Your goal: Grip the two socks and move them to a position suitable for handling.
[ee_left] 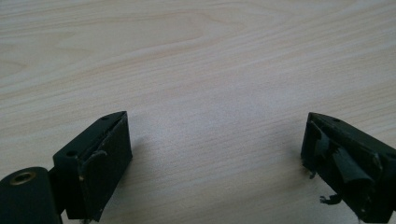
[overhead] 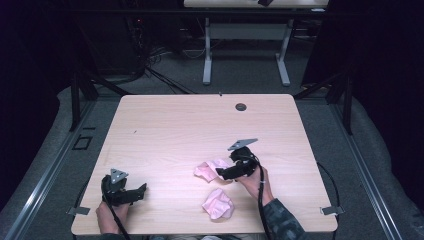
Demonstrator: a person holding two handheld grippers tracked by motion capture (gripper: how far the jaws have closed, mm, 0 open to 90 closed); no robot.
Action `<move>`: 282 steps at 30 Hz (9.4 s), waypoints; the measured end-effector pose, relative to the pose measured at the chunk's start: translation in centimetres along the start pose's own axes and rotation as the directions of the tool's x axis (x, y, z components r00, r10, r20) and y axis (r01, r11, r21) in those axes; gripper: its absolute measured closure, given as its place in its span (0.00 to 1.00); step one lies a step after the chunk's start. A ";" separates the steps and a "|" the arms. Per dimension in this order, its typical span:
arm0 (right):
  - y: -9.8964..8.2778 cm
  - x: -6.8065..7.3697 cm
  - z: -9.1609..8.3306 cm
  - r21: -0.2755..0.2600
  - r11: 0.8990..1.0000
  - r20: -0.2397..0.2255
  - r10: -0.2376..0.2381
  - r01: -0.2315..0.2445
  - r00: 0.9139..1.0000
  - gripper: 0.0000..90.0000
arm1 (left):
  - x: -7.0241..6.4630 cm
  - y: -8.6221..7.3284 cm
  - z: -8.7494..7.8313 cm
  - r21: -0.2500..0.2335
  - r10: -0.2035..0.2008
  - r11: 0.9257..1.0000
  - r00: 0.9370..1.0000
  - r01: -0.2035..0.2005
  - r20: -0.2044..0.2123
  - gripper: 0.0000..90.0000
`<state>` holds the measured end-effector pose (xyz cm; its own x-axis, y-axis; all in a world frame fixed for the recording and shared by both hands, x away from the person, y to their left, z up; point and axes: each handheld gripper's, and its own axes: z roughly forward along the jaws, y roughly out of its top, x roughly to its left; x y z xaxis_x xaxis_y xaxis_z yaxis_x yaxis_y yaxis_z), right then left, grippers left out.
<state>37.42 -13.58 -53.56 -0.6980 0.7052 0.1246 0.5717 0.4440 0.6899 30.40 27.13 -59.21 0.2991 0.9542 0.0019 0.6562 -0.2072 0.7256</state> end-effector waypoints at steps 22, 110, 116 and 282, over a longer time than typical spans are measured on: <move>-8.7 1.3 -8.6 -0.054 0.995 0.050 0.087 -0.084 0.995 0.14 | -13.2 3.1 -4.2 -0.103 0.214 0.976 0.932 -0.192 0.291 0.00; -6.5 3.2 -6.1 -0.020 1.000 -0.166 -0.008 0.004 0.986 0.93 | -22.5 6.1 -1.5 -0.126 0.482 0.872 0.781 -0.474 0.397 0.36; -5.7 2.9 -6.8 -0.058 0.998 -0.180 0.009 -0.020 0.984 0.94 | -24.2 6.7 -0.5 -0.120 0.515 0.848 0.751 -0.516 0.412 0.54; -10.0 -1.8 -6.8 -0.050 0.981 -0.012 0.185 -0.186 0.983 0.21 | -26.5 14.4 9.4 0.111 0.640 0.686 0.668 -0.719 0.380 0.63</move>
<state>29.98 -23.05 -55.80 -0.5851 0.7684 0.2592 0.6691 0.2769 0.6897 38.49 -3.19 -55.27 0.8828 0.4231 0.2040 0.3115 -0.8524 0.4200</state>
